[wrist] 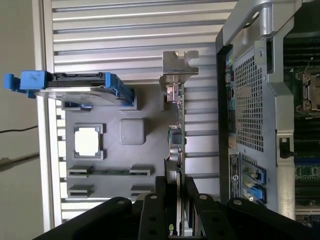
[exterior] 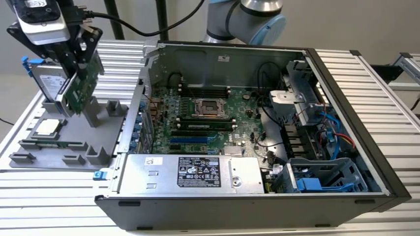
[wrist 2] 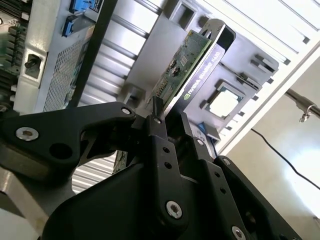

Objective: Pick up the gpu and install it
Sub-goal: 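Pick up the gpu and move the gpu toward the slot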

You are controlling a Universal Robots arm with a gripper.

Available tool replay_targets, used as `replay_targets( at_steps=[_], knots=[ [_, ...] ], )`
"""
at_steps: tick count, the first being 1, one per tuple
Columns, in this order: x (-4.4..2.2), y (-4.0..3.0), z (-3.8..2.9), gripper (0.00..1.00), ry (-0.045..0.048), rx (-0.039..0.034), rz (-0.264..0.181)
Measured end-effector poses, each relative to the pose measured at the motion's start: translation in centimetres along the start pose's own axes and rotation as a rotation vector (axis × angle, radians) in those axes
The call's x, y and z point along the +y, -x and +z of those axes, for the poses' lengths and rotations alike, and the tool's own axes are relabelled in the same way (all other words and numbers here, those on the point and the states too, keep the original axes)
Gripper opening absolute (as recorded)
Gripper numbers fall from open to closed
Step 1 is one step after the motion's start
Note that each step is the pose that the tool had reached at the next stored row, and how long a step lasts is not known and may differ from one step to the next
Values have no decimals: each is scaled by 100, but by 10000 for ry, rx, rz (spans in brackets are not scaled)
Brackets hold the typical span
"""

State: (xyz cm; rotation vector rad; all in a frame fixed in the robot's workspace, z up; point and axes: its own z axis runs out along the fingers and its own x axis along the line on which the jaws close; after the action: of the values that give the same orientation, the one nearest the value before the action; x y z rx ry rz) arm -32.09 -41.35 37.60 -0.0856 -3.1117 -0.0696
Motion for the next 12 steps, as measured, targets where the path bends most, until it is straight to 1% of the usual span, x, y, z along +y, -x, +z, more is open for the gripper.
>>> replay_targets(
  at_steps=[7,12],
  knots=[
    [4,-3,-96,0,0,0,0],
    [6,-4,-133,0,28,-11,0]
  ],
)
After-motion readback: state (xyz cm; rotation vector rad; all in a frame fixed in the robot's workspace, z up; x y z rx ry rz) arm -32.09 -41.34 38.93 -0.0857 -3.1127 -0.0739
